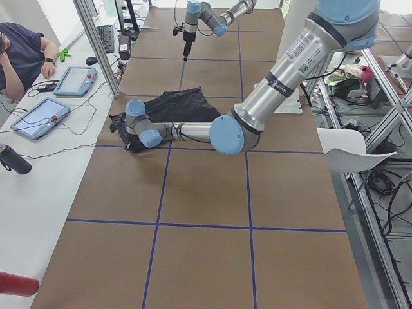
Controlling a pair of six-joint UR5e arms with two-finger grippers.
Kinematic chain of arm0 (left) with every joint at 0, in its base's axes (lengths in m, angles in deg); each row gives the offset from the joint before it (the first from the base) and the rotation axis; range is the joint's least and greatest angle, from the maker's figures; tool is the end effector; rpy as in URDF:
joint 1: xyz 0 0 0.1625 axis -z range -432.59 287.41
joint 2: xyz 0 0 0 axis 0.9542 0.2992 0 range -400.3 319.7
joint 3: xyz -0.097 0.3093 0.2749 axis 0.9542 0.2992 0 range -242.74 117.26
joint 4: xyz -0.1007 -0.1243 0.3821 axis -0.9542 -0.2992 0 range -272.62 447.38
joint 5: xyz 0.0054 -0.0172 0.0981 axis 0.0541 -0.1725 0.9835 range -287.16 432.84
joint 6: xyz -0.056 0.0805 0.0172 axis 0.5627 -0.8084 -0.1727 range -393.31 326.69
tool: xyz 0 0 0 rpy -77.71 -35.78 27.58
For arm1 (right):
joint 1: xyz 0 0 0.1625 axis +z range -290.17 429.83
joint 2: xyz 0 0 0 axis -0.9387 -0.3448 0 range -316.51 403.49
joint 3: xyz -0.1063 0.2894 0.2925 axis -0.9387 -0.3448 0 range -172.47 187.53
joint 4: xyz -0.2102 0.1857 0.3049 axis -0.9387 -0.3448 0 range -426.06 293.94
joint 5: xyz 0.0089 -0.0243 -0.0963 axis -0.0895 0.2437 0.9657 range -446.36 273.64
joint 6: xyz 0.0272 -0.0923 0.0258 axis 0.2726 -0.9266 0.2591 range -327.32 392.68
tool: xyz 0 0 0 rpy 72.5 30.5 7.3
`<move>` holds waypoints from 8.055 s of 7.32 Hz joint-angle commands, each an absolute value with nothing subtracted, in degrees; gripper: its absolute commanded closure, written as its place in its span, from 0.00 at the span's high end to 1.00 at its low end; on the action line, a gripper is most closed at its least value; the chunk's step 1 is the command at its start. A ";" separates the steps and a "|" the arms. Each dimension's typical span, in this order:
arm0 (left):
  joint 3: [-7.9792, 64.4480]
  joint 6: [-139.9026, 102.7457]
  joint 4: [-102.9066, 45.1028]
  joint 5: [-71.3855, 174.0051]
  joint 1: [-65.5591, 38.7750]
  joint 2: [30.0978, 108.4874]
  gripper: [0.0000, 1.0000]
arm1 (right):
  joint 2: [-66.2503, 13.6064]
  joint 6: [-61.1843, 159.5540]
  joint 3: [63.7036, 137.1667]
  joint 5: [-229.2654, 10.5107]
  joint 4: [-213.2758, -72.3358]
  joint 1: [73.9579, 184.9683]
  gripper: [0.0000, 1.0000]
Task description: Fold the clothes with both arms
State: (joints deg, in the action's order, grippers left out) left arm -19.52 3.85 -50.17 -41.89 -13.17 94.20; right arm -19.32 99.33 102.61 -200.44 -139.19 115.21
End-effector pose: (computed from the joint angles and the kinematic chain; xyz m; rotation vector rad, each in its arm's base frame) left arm 0.3404 -0.7562 0.4741 0.4172 0.7718 0.0631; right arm -0.3975 -0.5348 0.3151 0.1515 -0.9198 0.1761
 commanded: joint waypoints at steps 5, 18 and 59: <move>-10.05 -3.87 -52.81 -42.64 -11.33 86.39 1.00 | -7.64 104.90 92.75 -195.53 -139.18 109.05 1.00; -7.28 -1.84 -53.34 -45.02 -11.59 83.89 1.00 | 4.64 111.08 76.08 -185.41 -139.10 102.09 0.74; -5.34 -1.40 -53.51 -45.11 -11.94 81.95 1.00 | 22.39 91.26 61.75 -179.19 -167.80 98.05 1.00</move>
State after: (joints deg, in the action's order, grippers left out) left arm -5.33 -1.41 -53.51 -45.11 -11.88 81.96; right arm 21.88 95.44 62.41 -180.64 -164.42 98.43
